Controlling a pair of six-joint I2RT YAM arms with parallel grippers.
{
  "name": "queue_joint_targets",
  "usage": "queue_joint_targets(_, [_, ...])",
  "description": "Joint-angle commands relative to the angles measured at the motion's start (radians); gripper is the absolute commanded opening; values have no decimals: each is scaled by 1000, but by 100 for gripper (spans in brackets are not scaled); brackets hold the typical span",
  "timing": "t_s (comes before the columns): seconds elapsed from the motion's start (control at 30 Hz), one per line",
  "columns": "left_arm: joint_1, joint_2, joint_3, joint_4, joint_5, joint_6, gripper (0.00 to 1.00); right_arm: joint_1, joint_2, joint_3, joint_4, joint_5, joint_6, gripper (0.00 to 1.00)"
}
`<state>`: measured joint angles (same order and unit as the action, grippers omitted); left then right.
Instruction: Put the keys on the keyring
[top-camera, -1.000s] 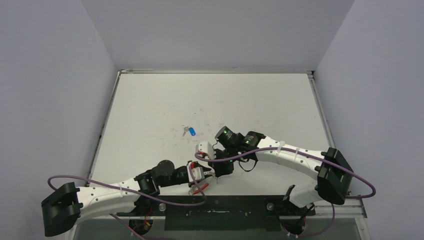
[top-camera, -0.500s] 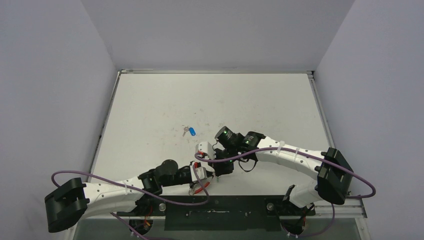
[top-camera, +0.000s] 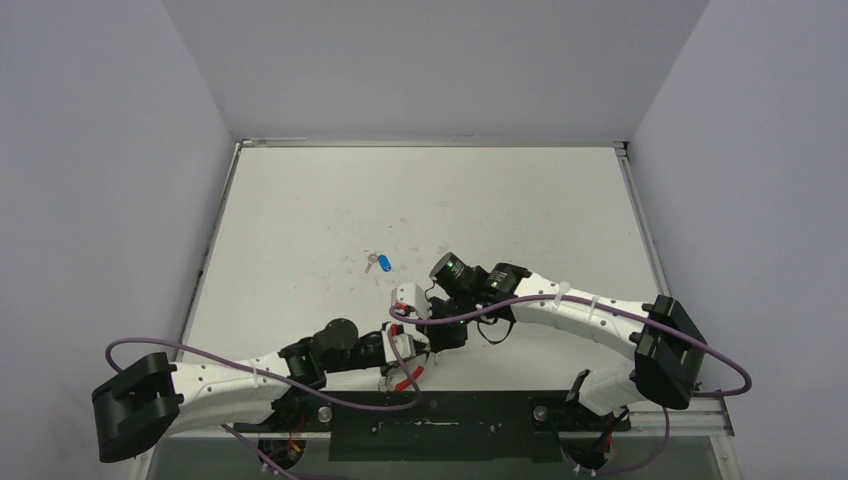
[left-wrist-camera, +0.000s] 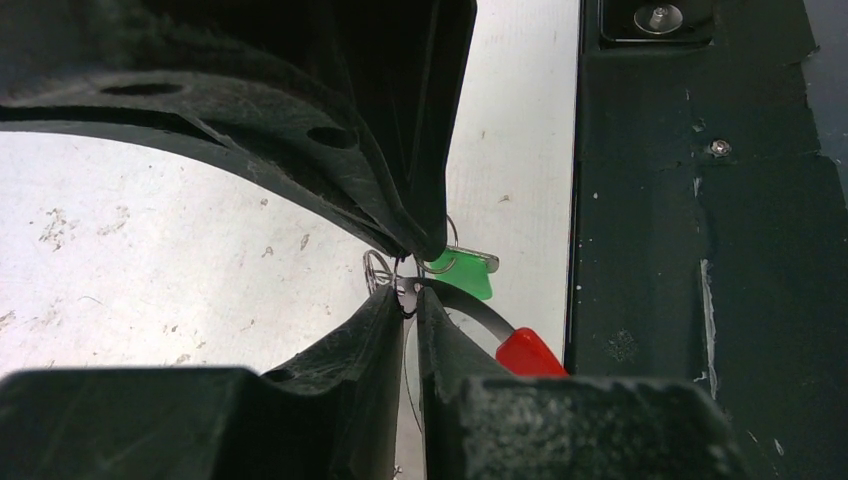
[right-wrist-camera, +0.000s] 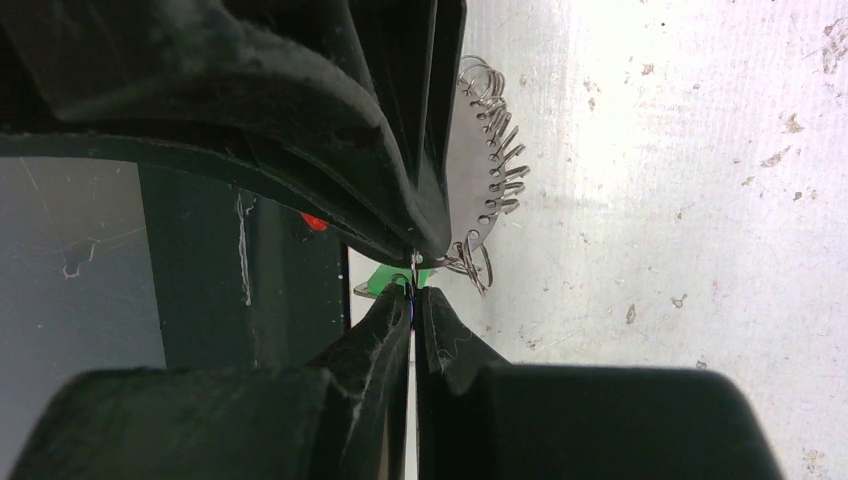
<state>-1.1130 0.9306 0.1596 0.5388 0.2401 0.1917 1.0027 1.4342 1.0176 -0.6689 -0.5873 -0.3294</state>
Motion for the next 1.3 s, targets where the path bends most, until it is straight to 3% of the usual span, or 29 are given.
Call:
queue_joint_targets(0.0, [-5, 28, 49, 63, 15, -2, 10, 9, -34, 22, 60, -32, 7, 0])
queue_joint_targets(0.1, [-6, 41, 58, 59, 16, -1, 9, 8, -35, 19, 64, -33, 9, 0])
queue_joint_targets(0.2, [-7, 38, 57, 62, 11, -1, 0, 8, -34, 12, 69, -30, 9, 0])
queue_joint_targets(0.43, [-7, -21, 11, 108, -13, -19, 0, 7, -47, -8, 92, -10, 5, 1])
queue_joint_targets(0.57, [-7, -61, -16, 115, -27, -34, 0, 3, -79, -36, 131, 29, 8, 25])
queue_joint_targets(0.73, [-7, -94, -34, 109, -37, -43, 0, -17, -179, -99, 213, 34, -6, 48])
queue_joint_targets(0.8, [-7, -104, -38, 107, -38, -45, 0, -31, -230, -137, 252, 25, -11, 52])
queue_joint_targets(1.1, [-7, -119, -59, 145, -12, -38, 0, -114, -450, -384, 539, -154, -25, 46])
queue_joint_targets(1.27, [-8, -124, -66, 160, 8, -29, 0, -118, -492, -473, 696, -207, -3, 43])
